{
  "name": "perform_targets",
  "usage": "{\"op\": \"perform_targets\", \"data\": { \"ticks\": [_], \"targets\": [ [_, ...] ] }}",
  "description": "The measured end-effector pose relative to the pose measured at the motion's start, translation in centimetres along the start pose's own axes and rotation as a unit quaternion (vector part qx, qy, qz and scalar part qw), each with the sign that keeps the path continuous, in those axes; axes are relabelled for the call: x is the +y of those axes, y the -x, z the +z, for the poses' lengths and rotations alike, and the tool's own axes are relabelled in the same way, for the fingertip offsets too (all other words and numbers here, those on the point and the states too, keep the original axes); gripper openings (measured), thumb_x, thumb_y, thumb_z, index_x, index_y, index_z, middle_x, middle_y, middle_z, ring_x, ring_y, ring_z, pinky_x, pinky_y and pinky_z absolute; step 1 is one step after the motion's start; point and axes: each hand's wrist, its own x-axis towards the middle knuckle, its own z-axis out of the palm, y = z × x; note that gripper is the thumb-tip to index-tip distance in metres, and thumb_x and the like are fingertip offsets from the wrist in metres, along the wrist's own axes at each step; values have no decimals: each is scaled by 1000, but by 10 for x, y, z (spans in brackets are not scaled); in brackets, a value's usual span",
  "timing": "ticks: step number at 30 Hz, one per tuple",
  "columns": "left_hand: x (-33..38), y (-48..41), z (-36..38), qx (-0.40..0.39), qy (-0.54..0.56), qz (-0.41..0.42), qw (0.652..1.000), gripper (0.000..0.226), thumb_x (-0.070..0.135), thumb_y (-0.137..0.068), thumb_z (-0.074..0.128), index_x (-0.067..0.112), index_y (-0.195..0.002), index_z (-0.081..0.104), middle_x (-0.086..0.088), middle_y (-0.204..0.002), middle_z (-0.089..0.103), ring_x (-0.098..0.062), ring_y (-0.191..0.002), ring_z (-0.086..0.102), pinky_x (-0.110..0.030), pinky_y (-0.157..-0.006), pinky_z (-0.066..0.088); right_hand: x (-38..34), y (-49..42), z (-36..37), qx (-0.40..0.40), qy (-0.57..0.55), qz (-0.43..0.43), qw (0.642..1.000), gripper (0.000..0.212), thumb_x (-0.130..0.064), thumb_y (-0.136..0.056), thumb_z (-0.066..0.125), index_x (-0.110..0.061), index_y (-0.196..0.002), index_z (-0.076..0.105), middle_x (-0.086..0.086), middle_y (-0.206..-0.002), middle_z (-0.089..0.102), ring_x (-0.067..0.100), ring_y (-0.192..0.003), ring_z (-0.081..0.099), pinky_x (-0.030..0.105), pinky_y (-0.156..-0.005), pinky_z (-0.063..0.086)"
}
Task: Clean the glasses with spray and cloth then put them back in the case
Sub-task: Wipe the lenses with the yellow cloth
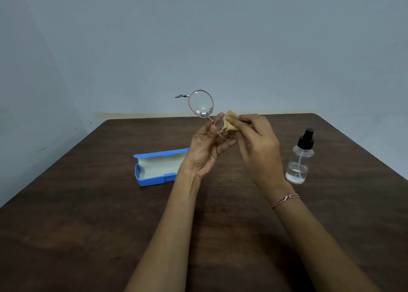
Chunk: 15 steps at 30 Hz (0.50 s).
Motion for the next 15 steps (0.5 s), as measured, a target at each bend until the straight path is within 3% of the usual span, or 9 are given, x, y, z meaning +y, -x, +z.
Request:
{"op": "perform_targets", "data": {
  "ticks": [6,9,11,13,15],
  "targets": [
    [-4,0,-2,-3,-25,-21,999,44,33,-51,89,21,-92,76,-1,-93,74,-13,-85,70,-27,-67,57,-5,1,0,-3,12,-9,1000,28,2,-83,56,-4,-106,69,10,-104,63,19,-98,54,21,-87,45],
    [-4,0,-2,1,-21,-14,1000,44,30,-51,89,21,-92,76,-1,-93,74,-15,-86,71,-29,-69,58,-6,-4,-2,24,-109,99,989,34,8,-78,63,-14,-104,69,4,-97,63,9,-91,59,21,-79,50],
    [-3,0,-1,-2,-28,-6,1000,41,29,-55,87,22,-94,75,-2,-98,74,-18,-92,70,-31,-73,58,-4,-11,-7,41,-238,244,939,36,3,-80,67,-22,-105,67,-2,-94,66,2,-84,62,17,-71,51],
    [-1,0,-1,-1,-32,2,999,37,27,-59,83,23,-95,75,-6,-103,73,-21,-98,69,-33,-77,58,1,-16,-11,51,-367,380,848,34,-2,-81,69,-22,-108,65,-1,-92,68,3,-80,65,16,-66,50],
    [1,0,-2,1,-32,8,999,36,25,-61,82,23,-96,75,-9,-106,71,-24,-103,67,-34,-79,57,7,-16,-12,52,-440,454,773,35,-2,-83,66,-18,-114,62,-2,-88,67,5,-76,65,18,-62,51]
  ]
}}
